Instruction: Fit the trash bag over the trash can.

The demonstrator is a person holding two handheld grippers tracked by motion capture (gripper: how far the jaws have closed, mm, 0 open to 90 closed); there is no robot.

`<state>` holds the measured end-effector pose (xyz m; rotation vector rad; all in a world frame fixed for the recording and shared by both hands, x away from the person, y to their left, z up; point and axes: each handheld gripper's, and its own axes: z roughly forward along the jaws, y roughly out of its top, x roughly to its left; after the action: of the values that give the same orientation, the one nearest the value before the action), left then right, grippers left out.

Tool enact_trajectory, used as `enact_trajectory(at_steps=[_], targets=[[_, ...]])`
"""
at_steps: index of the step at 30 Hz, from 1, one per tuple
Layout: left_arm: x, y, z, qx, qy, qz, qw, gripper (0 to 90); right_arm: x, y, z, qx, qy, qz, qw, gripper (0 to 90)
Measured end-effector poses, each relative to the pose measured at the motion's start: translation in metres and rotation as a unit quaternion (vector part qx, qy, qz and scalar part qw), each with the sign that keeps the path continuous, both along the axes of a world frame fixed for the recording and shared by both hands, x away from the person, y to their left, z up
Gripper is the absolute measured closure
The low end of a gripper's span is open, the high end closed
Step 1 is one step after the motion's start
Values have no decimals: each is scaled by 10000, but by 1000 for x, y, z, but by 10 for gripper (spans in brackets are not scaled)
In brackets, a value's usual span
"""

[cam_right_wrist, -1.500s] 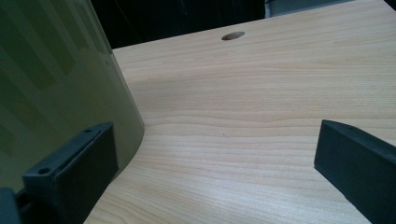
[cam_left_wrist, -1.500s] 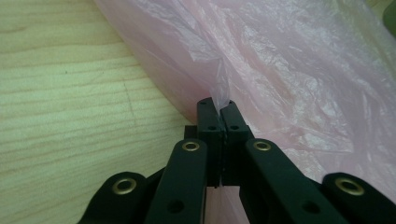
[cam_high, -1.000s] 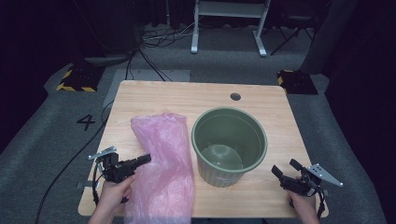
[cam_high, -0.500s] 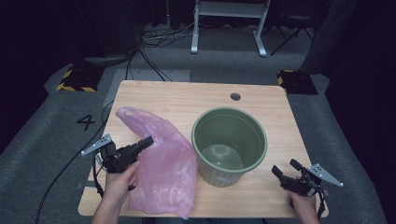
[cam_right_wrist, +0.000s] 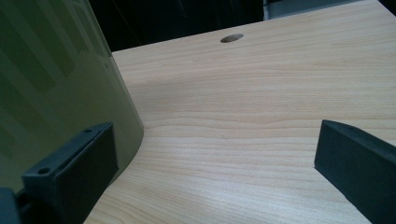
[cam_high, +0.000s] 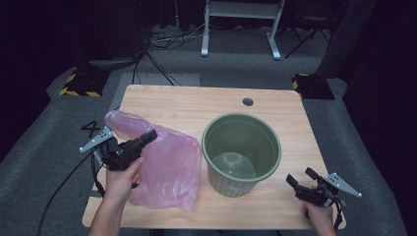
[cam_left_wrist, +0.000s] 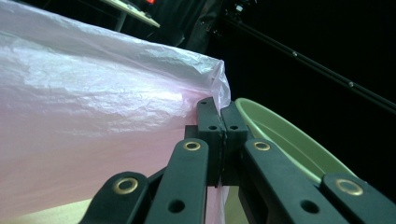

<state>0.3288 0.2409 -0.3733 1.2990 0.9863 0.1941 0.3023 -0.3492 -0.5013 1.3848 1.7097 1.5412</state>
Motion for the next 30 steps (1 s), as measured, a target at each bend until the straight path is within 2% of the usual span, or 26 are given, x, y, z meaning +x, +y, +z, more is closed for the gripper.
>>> enact_trajectory(at_steps=[1,2,3,5,8,12,15,16,17,18,19,21,24,25,26,30], targets=[[0,0,0,0,0,0,10000,899,0,0,0,0,0,0,10000,0],[0,-1,5,150,-111,27,9998,900,0,0,0,2,0,0,10000,0],[0,-1,5,150,-111,27,9998,899,0,0,0,-2,-2,0,10000,0],[-1,-2,12,347,-264,115,9990,900,0,0,0,-2,-1,3,10000,0],[-4,-5,22,658,-607,266,9956,899,0,0,0,-7,-4,4,10000,0],[-4,-7,28,690,-722,308,9945,900,0,0,0,-9,-5,3,10000,0],[-5,-10,35,793,-911,356,9920,899,0,0,0,-1,-7,-4,10000,0],[-6,-12,39,875,-1025,389,9901,899,0,0,0,-1,-7,-4,10000,0],[-6,-15,44,1078,-1164,483,9862,900,0,0,0,0,-3,-1,10000,0],[-6,-15,44,1078,-1164,483,9862,899,0,0,0,5,-3,0,10000,0],[-5,-17,48,1215,-1196,551,9838,900,0,0,0,10,-2,1,10000,0],[-5,-18,50,1203,-1189,536,9841,900,0,0,0,10,-3,-1,10000,0],[-3,-20,55,1276,-1199,598,9827,900,0,0,0,-10,-9,2,10000,0],[-3,-20,57,1251,-1216,586,9829,900,0,0,0,-10,-9,2,10000,0],[-3,-21,59,1276,-1264,641,9816,900,0,0,0,-6,-9,2,10000,0],[-3,-21,67,1215,-1352,665,9811,900,0,0,0,3,-9,-6,10000,0]])
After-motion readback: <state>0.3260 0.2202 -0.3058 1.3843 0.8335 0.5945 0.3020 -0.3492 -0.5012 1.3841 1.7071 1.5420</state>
